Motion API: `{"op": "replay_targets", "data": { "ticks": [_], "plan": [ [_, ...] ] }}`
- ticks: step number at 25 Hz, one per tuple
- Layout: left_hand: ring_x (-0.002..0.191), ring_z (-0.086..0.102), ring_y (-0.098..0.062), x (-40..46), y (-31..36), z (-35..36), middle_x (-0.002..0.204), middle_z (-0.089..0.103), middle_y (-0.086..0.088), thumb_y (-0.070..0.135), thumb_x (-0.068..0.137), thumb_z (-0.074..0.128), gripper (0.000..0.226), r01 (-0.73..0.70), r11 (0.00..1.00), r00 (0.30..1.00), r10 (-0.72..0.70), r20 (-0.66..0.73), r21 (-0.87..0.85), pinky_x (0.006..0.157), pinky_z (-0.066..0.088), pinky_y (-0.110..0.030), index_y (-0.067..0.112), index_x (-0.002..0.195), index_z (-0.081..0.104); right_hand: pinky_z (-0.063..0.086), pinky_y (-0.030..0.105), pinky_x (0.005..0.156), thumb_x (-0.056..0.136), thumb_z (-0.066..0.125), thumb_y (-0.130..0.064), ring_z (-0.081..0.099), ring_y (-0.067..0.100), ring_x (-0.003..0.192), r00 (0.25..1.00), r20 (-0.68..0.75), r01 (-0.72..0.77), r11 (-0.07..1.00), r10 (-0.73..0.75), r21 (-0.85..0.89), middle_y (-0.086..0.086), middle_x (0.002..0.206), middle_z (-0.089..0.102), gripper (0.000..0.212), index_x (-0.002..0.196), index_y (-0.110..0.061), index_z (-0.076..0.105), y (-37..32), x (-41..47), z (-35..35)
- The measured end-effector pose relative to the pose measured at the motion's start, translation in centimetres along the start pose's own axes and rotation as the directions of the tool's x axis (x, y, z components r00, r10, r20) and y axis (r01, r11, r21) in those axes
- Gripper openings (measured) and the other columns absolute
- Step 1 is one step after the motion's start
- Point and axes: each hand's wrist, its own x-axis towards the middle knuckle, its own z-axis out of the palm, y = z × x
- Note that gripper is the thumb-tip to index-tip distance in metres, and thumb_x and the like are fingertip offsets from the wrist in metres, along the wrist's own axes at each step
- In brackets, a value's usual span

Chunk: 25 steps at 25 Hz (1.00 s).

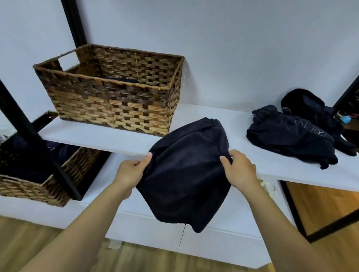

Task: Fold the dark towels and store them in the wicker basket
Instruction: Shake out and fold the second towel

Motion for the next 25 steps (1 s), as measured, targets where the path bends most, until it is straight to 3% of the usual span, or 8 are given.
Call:
{"op": "replay_targets", "data": {
  "ticks": [2, 7, 11, 13, 15, 19, 22, 25],
  "plan": [
    [0.062, 0.042, -0.023, -0.2, -0.7, 0.0, 0.064, 0.041, -0.010, 0.063, 0.090, 0.059, 0.061, -0.011, 0.998, 0.999, 0.009, 0.035, 0.065, 0.063, 0.041, -0.034, 0.015, 0.060, 0.037, 0.037, 0.044, 0.097, 0.104, 0.045, -0.038, 0.059, 0.028, 0.091, 1.000, -0.015, 0.026, 1.000, -0.026, 0.001, -0.003, 0.086, 0.060, 0.029, 0.113, -0.013, 0.056, 0.2, 0.1, 0.1],
    [0.080, 0.060, -0.027, -0.7, -2.0, -0.5, 0.080, 0.065, -0.012, 0.059, 0.101, 0.042, 0.063, -0.014, 0.999, 1.000, 0.013, -0.019, -0.039, 0.080, 0.054, -0.038, 0.002, 0.086, 0.066, 0.046, 0.047, 0.093, 0.104, 0.048, -0.037, 0.058, 0.029, 0.086, 0.998, -0.023, 0.062, 0.997, -0.061, 0.052, -0.006, 0.077, 0.053, 0.034, 0.118, -0.008, 0.058, 0.9, 0.7, -0.1],
    [0.085, 0.065, -0.024, -1.3, -2.9, -0.8, 0.091, 0.072, -0.015, 0.064, 0.096, 0.049, 0.072, -0.018, 0.997, 1.000, 0.018, -0.002, -0.069, 0.081, 0.057, -0.038, -0.006, 0.096, 0.068, 0.046, 0.047, 0.091, 0.104, 0.048, -0.036, 0.057, 0.029, 0.079, 0.992, -0.061, 0.115, 0.992, -0.113, 0.041, -0.004, 0.072, 0.055, 0.030, 0.110, -0.008, 0.057, 1.2, 0.3, 0.2],
    [0.085, 0.068, -0.022, -1.7, -3.1, -0.9, 0.090, 0.073, -0.008, 0.060, 0.091, 0.061, 0.065, -0.028, 0.995, 0.997, 0.035, 0.071, -0.098, 0.076, 0.058, -0.033, -0.005, 0.091, 0.068, 0.045, 0.047, 0.091, 0.104, 0.047, -0.036, 0.058, 0.030, 0.079, 0.990, -0.068, 0.125, 0.991, -0.122, 0.046, -0.003, 0.071, 0.056, 0.028, 0.106, -0.009, 0.056, 1.4, 0.1, 0.3],
    [0.097, 0.073, -0.023, -2.5, -2.9, -0.8, 0.100, 0.078, -0.004, 0.042, 0.092, 0.070, 0.041, -0.032, 0.992, 0.980, 0.055, 0.193, -0.122, 0.079, 0.058, -0.030, 0.002, 0.100, 0.073, 0.046, 0.048, 0.092, 0.104, 0.047, -0.036, 0.059, 0.031, 0.081, 0.992, -0.066, 0.116, 0.991, -0.112, 0.072, -0.002, 0.073, 0.057, 0.028, 0.105, -0.010, 0.056, 1.4, 0.0, 0.2],
    [0.109, 0.071, -0.021, -3.1, -3.8, -1.4, 0.114, 0.076, -0.004, 0.017, 0.097, 0.067, 0.022, 0.018, 0.997, 0.913, 0.016, 0.407, -0.080, 0.094, 0.056, -0.037, 0.009, 0.117, 0.069, 0.048, 0.049, 0.088, 0.104, 0.048, -0.036, 0.059, 0.032, 0.079, 0.990, -0.086, 0.125, 0.984, -0.114, 0.125, 0.002, 0.074, 0.059, 0.028, 0.098, -0.010, 0.054, 1.6, -0.1, 0.1],
    [0.107, 0.071, -0.020, -3.1, -4.6, -2.4, 0.112, 0.077, -0.003, 0.026, 0.102, 0.059, 0.025, 0.012, 0.999, 0.920, -0.027, 0.391, 0.041, 0.100, 0.052, -0.039, 0.007, 0.115, 0.071, 0.046, 0.046, 0.089, 0.104, 0.047, -0.038, 0.058, 0.032, 0.077, 0.989, -0.096, 0.120, 0.987, -0.110, 0.106, 0.002, 0.072, 0.060, 0.028, 0.097, -0.012, 0.053, 1.5, -0.5, 0.2],
    [0.104, 0.071, -0.019, -3.3, -5.7, -3.7, 0.108, 0.077, -0.002, 0.036, 0.104, 0.053, 0.033, 0.034, 0.999, 0.964, -0.041, 0.262, 0.030, 0.102, 0.050, -0.041, 0.010, 0.112, 0.072, 0.040, 0.042, 0.083, 0.104, 0.048, -0.039, 0.053, 0.033, 0.073, 0.966, -0.184, 0.182, 0.983, -0.181, -0.013, 0.004, 0.069, 0.061, 0.027, 0.100, -0.013, 0.053, 0.7, -2.8, 1.4]
  ]
}}
